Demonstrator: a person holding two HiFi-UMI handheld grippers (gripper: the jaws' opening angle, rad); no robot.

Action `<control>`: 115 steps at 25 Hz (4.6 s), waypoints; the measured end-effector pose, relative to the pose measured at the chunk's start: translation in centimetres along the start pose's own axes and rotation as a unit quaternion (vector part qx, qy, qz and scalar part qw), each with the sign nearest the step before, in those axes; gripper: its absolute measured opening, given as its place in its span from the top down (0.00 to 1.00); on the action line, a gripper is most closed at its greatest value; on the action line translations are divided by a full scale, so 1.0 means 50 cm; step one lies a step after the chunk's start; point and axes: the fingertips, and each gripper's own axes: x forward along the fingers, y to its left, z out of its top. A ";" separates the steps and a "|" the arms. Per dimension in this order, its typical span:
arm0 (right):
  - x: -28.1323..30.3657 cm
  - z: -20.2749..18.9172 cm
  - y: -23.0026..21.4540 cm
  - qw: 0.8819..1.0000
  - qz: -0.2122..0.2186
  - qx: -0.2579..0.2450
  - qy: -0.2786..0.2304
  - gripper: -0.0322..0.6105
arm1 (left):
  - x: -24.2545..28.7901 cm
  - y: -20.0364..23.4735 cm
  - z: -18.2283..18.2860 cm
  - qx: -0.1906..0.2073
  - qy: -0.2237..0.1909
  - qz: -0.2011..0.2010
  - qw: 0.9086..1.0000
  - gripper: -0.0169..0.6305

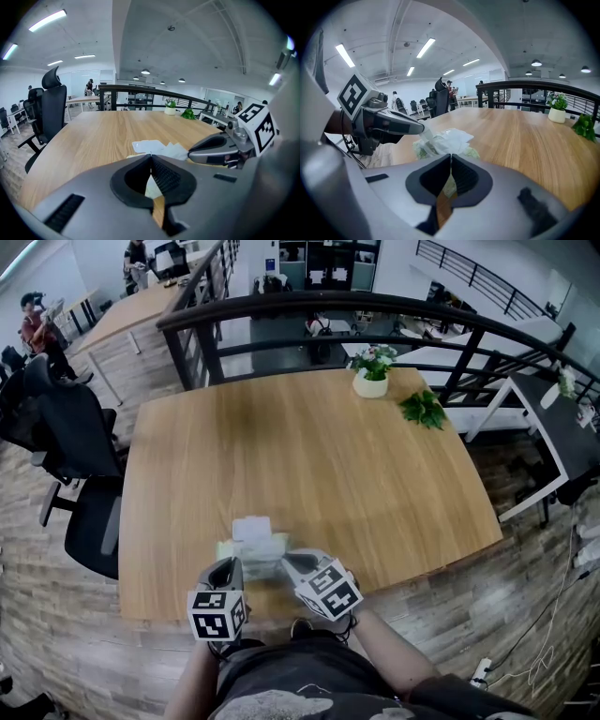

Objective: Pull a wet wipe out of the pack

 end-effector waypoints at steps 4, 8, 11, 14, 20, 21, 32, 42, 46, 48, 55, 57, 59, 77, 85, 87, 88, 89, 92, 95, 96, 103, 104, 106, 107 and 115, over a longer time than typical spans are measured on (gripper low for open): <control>-0.004 -0.005 -0.011 1.000 -0.008 0.005 -0.002 0.90 | 0.002 0.003 -0.003 0.003 0.001 0.001 1.000 0.95; -0.007 -0.006 -0.014 1.000 -0.012 0.006 0.000 0.90 | 0.002 0.005 -0.005 0.008 0.004 0.001 1.000 0.95; -0.009 -0.003 -0.015 1.000 -0.014 0.005 0.002 0.90 | -0.001 0.009 -0.007 0.011 0.007 0.001 1.000 0.95; -0.010 -0.005 -0.018 1.000 -0.016 0.003 0.004 0.90 | -0.001 0.011 -0.008 0.010 0.009 0.000 1.000 0.95; -0.012 -0.007 -0.024 1.000 -0.020 0.001 0.006 0.90 | 0.001 0.015 -0.008 0.012 0.010 -0.004 1.000 0.95; -0.013 -0.008 -0.024 1.000 -0.020 0.000 0.006 0.90 | 0.002 0.015 -0.008 0.012 0.009 -0.004 1.000 0.95; -0.028 -0.011 -0.044 0.999 -0.036 0.007 0.007 0.90 | 0.004 0.017 -0.010 0.009 0.009 -0.003 1.000 0.95; -0.057 -0.013 -0.060 0.999 -0.048 0.020 -0.002 0.90 | 0.001 0.012 -0.013 0.009 0.006 -0.004 1.000 0.95; -0.074 0.006 -0.055 0.998 -0.045 0.028 -0.020 0.90 | 0.000 0.008 -0.012 0.005 0.001 -0.014 1.000 0.95; -0.082 0.014 -0.058 0.998 -0.047 0.027 -0.026 0.90 | 0.001 0.008 -0.012 0.005 0.001 -0.011 1.000 0.95; -0.114 0.042 -0.066 0.997 -0.049 0.025 -0.048 0.90 | 0.003 0.002 -0.012 0.002 0.003 -0.010 1.000 0.95; -0.123 0.048 -0.067 0.997 -0.048 0.027 -0.057 0.90 | 0.003 -0.003 -0.011 0.001 0.001 -0.009 1.000 0.95; -0.128 0.051 -0.070 0.996 -0.049 0.029 -0.063 0.90 | 0.001 -0.007 -0.007 0.002 -0.003 -0.007 1.000 0.95; -0.158 0.092 -0.079 0.991 -0.089 0.047 -0.091 0.90 | -0.040 -0.010 0.030 0.010 -0.036 -0.033 0.999 0.95; -0.163 0.099 -0.036 0.983 -0.136 0.073 -0.098 0.90 | -0.075 0.012 0.039 0.031 -0.046 -0.077 0.996 0.95; -0.164 0.109 -0.023 0.979 -0.154 0.085 -0.106 0.90 | -0.094 0.030 0.038 0.033 -0.049 -0.084 0.995 0.95; -0.165 0.115 -0.016 0.976 -0.161 0.091 -0.111 0.90 | -0.103 0.040 0.036 0.033 -0.050 -0.086 0.994 0.95; -0.167 0.121 -0.010 0.974 -0.168 0.095 -0.116 0.90 | -0.112 0.051 0.035 0.033 -0.051 -0.089 0.994 0.95; -0.173 0.139 0.012 0.970 -0.183 0.098 -0.125 0.90 | -0.137 0.078 0.030 0.032 -0.054 -0.095 0.993 0.95; -0.178 0.144 0.037 0.966 -0.199 0.102 -0.129 0.90 | -0.155 0.100 0.018 0.035 -0.052 -0.103 0.993 0.95; -0.179 0.143 0.046 0.964 -0.205 0.105 -0.130 0.90 | -0.162 0.108 0.011 0.036 -0.051 -0.107 0.992 0.95; -0.198 0.124 0.114 0.950 -0.254 0.128 -0.132 0.90 | -0.214 0.164 -0.032 0.034 -0.046 -0.135 0.989 0.95; -0.202 0.123 0.126 0.948 -0.259 0.129 -0.133 0.90 | -0.220 0.170 -0.037 0.034 -0.045 -0.140 0.989 0.95; -0.207 0.122 0.152 0.944 -0.267 0.132 -0.139 0.90 | -0.232 0.179 -0.044 0.038 -0.044 -0.150 0.987 0.95; -0.209 0.121 0.167 0.943 -0.271 0.133 -0.141 0.90 | -0.239 0.183 -0.047 0.041 -0.045 -0.155 0.986 0.95; -0.216 0.101 0.279 0.923 -0.319 0.146 -0.159 0.90 | -0.307 0.218 -0.062 0.061 -0.054 -0.188 0.979 0.95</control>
